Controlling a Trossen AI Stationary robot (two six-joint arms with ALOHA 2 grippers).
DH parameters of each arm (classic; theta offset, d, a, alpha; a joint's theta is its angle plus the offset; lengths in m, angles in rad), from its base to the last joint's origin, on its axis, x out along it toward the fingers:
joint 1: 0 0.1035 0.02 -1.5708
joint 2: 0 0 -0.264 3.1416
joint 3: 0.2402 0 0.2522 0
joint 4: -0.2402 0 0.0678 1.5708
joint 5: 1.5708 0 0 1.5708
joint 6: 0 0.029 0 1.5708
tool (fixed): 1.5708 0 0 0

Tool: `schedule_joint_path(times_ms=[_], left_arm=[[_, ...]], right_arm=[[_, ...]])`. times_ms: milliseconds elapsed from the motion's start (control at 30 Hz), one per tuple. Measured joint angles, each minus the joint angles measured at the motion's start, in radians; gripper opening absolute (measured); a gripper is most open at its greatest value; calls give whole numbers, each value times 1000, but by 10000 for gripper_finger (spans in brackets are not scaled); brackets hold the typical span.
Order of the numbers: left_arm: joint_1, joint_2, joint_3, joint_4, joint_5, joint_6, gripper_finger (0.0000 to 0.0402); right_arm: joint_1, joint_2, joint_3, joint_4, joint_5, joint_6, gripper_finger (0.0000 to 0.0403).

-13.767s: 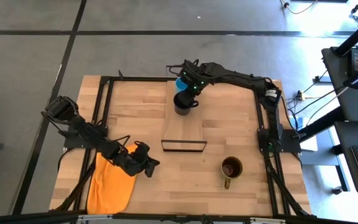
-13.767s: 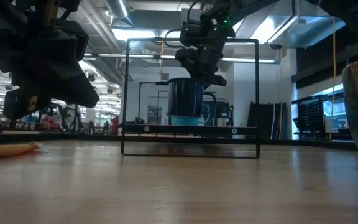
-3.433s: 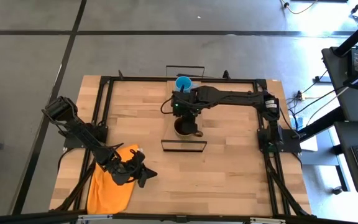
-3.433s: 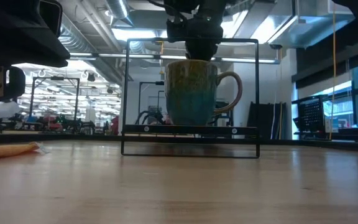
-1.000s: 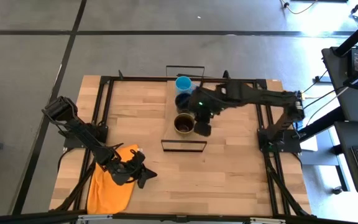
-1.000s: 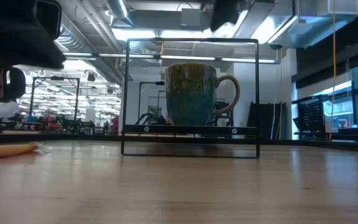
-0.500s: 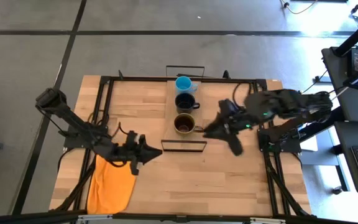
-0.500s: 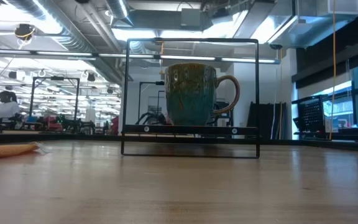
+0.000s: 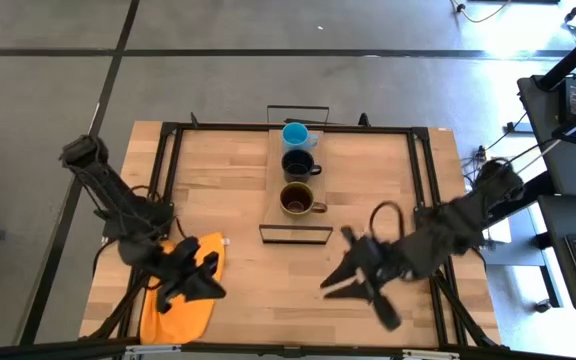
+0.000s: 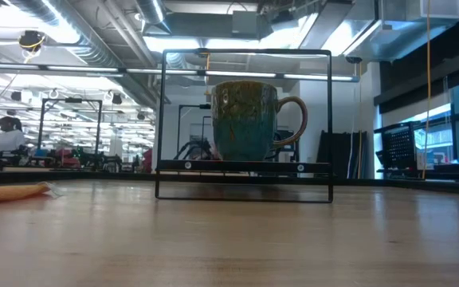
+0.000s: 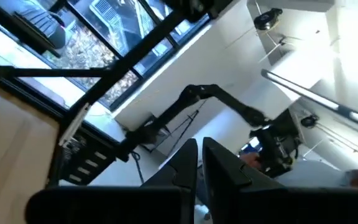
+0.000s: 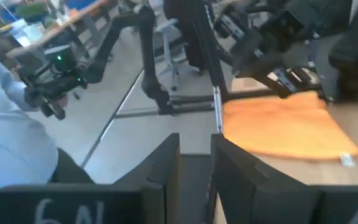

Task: Stack small to large cups/mugs on shelf
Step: Return to Home Position

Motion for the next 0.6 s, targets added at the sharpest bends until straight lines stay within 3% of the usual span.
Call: schedule_joint_path(times_ms=[100,233,467,600], left_arm=[[-64,0,0,44,-16,119,19],[-19,-46,0,87,156,372,19],[386,-102,0,16,830,417,19],[659,-126,0,-114,1071,359,19]], right_arm=[[-2,39,-69,184,-85,-77,93],[-97,52,-201,459,-344,-145,93],[-316,53,-522,874,-739,-22,93],[-457,-14,-621,886,-859,14,93]])
